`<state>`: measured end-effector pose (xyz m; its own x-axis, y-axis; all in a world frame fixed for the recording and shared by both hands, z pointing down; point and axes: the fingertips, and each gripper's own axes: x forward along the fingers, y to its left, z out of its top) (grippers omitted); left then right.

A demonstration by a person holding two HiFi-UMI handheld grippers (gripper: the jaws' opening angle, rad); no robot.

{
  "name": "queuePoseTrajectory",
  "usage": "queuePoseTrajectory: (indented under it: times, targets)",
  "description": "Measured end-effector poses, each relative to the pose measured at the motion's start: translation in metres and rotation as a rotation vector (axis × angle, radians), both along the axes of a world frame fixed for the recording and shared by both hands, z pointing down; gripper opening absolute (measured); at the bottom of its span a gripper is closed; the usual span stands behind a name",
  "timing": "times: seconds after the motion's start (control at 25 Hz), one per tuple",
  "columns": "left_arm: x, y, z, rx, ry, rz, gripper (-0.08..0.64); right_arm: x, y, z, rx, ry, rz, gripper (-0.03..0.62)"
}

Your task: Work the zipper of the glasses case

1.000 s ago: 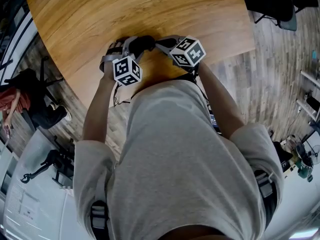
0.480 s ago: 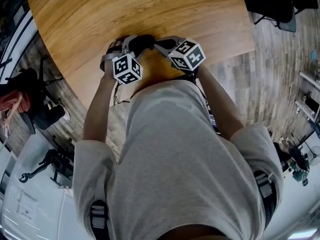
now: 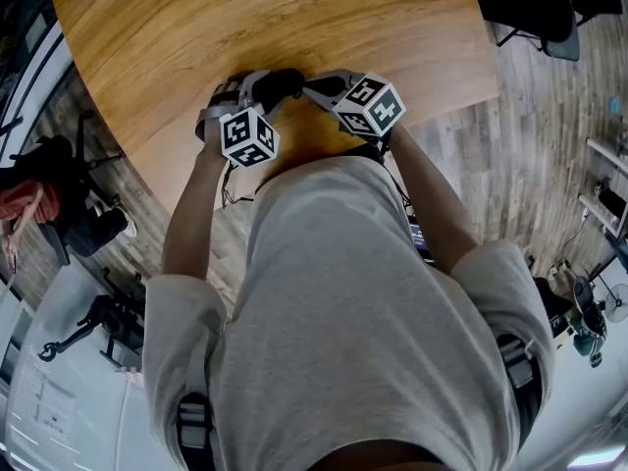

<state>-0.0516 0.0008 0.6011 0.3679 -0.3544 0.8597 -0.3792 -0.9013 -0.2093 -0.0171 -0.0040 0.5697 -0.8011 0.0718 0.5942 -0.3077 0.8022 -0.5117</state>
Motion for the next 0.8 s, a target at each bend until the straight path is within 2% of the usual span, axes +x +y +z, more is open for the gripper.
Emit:
queuePoseTrajectory:
  times: [0.28,0.52,0.8]
  targets:
    - [-0.001,0.009,0.005,-0.014,-0.024,0.016,0.261,0.003,0.006,0.009,-0.024,0.016,-0.018,0.026]
    - [-0.003,0.008,0.002,-0.013,-0.013,0.011,0.259,0.007,0.0,0.015,0.009,0.055,-0.009,0.026]
    - [-0.006,0.003,0.001,-0.009,-0.016,-0.033,0.259,0.002,-0.002,0.006,-0.006,0.042,-0.002,0.026]
